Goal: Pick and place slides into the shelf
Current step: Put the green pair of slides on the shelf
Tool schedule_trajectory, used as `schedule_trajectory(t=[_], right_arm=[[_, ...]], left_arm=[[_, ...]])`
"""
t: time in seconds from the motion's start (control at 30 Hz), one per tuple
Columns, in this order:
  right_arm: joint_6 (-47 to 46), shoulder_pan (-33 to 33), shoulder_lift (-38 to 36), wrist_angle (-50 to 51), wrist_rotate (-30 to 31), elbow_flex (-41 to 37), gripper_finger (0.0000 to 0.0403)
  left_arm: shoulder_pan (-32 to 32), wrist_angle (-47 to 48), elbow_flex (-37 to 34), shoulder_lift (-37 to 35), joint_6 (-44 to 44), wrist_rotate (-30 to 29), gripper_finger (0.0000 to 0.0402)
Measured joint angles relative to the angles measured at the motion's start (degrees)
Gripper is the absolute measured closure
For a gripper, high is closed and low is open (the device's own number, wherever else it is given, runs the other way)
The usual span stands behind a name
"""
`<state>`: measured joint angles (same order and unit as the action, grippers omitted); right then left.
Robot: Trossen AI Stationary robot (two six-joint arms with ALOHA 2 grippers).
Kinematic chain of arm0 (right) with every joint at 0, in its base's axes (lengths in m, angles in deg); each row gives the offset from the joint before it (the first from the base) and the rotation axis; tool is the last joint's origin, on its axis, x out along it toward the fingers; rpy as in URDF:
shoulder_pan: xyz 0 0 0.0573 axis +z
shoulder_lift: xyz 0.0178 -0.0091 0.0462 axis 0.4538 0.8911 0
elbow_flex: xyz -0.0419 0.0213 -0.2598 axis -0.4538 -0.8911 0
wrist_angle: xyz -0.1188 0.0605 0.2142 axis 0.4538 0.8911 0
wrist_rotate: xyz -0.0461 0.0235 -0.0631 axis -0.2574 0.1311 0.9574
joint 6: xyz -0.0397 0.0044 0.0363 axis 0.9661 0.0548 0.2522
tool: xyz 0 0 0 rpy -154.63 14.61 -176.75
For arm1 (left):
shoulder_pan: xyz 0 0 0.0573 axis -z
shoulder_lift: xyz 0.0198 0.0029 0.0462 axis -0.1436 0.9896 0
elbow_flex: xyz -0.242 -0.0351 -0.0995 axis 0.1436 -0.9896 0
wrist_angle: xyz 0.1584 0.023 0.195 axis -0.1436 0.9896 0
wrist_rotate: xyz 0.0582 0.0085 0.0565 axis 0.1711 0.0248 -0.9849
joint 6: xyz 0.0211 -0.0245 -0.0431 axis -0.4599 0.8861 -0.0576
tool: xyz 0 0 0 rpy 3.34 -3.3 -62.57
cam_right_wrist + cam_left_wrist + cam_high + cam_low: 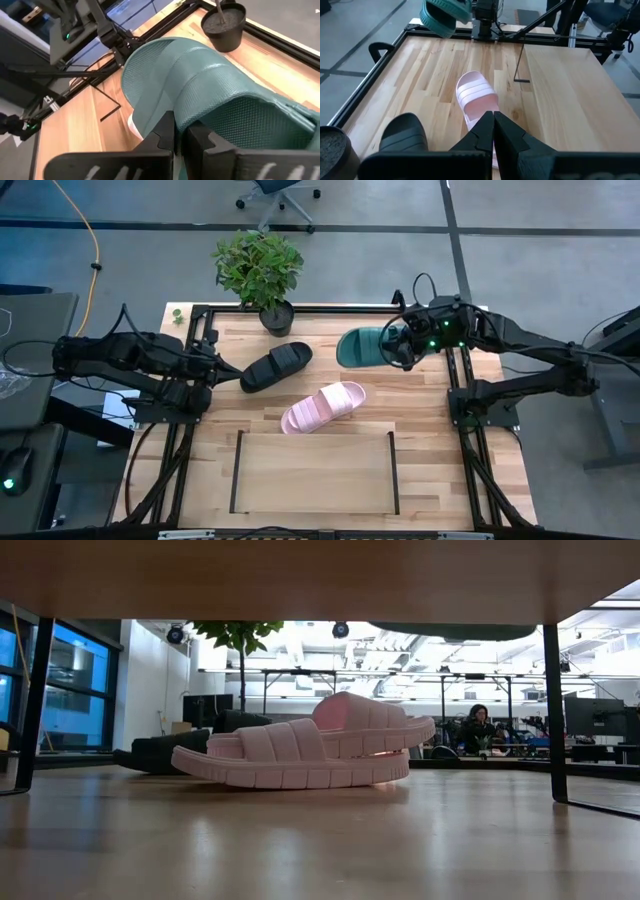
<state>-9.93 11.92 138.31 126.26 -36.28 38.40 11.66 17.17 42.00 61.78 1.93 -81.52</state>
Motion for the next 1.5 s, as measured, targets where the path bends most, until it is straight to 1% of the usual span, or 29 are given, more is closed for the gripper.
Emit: schedule_trajectory(t=[0.13,0.27,0.43,0.53,0.87,1.17,1.33,1.5], right_arm=[[1.33,0.15,0.48,2.73,0.49,2.08,0.0403],[5.06,0.15,2.68,8.21,2.42,8.66,0.0403],[10.24,0.12,6.4,14.96,2.97,16.41,0.0403],[12.82,0.13,8.68,17.88,1.73,20.36,0.0403],[22.24,0.48,16.93,28.85,-5.47,31.08,0.0403],[30.16,5.71,24.69,37.65,-5.53,40.3,0.0403],[31.83,8.97,26.91,38.07,-5.62,42.59,0.0403],[31.93,12.41,27.45,38.19,-6.44,42.82,0.0403]], left_arm=[[-0.01,0.03,0.01,0.0,-0.03,0.0,0.0401],[-0.01,0.09,0.0,0.02,-0.05,0.0,0.0401],[-0.02,1.25,0.0,0.0,-0.07,0.0,0.0401],[-0.01,1.41,0.0,0.0,-0.07,0.0,0.0401],[-0.02,3.51,0.0,0.0,-0.24,-0.02,0.0401],[0.0,4.14,0.0,0.0,-0.22,-0.64,0.0401],[-0.01,4.14,0.0,0.0,-0.2,-0.68,0.0401],[-0.01,4.14,0.0,0.0,-0.2,-0.68,0.0401]])
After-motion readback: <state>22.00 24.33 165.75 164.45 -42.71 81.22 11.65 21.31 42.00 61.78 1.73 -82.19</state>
